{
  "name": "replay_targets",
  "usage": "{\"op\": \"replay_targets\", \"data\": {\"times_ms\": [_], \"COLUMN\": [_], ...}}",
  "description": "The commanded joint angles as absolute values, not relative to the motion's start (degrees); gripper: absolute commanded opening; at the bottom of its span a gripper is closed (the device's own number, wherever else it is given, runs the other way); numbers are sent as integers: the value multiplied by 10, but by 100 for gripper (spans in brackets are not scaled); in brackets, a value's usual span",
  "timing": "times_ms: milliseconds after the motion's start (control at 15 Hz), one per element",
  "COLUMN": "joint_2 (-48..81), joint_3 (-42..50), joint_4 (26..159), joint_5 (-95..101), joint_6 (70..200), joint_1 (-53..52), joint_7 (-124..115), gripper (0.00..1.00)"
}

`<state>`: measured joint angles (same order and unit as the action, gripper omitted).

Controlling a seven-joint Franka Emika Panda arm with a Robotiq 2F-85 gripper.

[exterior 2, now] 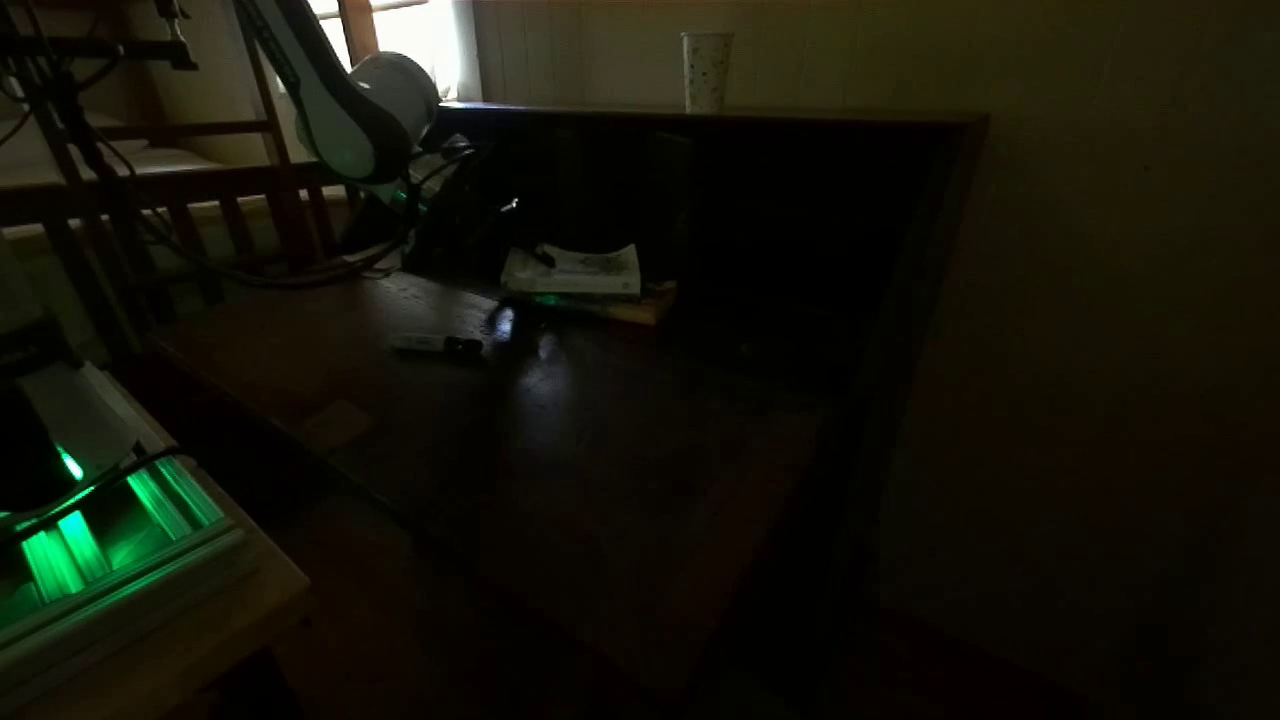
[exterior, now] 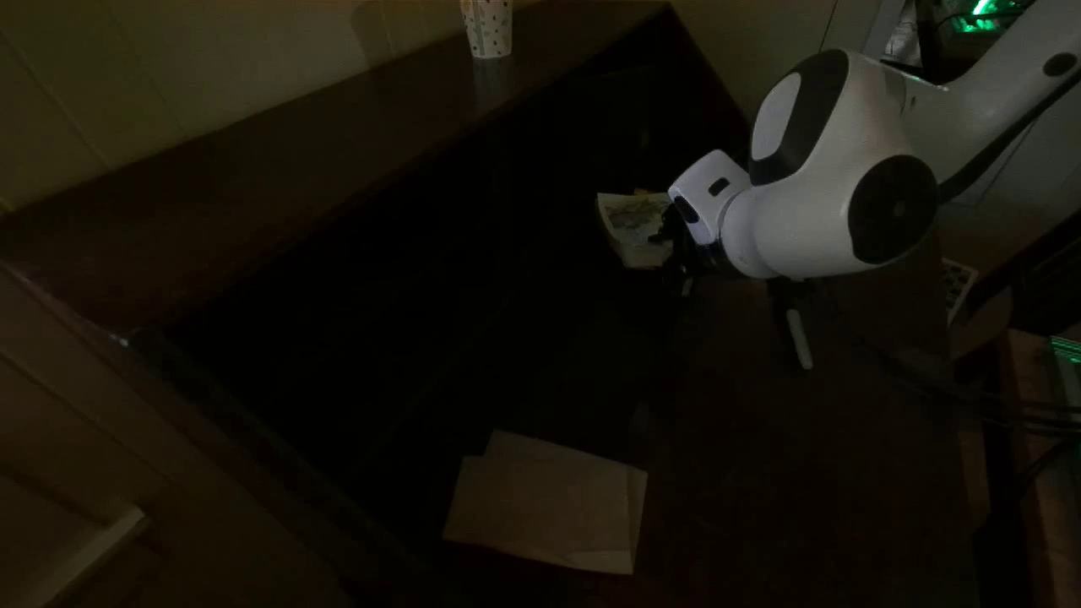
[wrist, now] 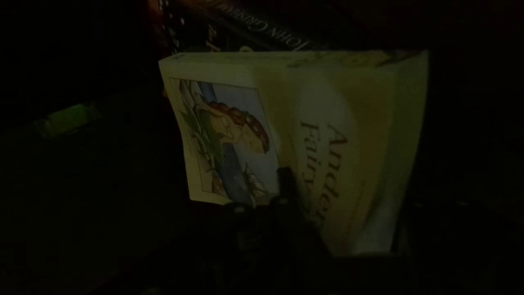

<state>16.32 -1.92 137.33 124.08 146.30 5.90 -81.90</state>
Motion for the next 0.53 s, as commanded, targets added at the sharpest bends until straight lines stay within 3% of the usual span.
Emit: {"op": "replay_targets", "data": {"times_ms": [0, 467], "joint_2": [156, 110], "joint_3": [-44, -76], "joint_4": [1390, 1445], "joint_5": [1281, 1375], "joint_6": [1461, 1428], "joint_1": [57, 49], "joint_7": [-882, -1008], "gripper": [8, 8]}}
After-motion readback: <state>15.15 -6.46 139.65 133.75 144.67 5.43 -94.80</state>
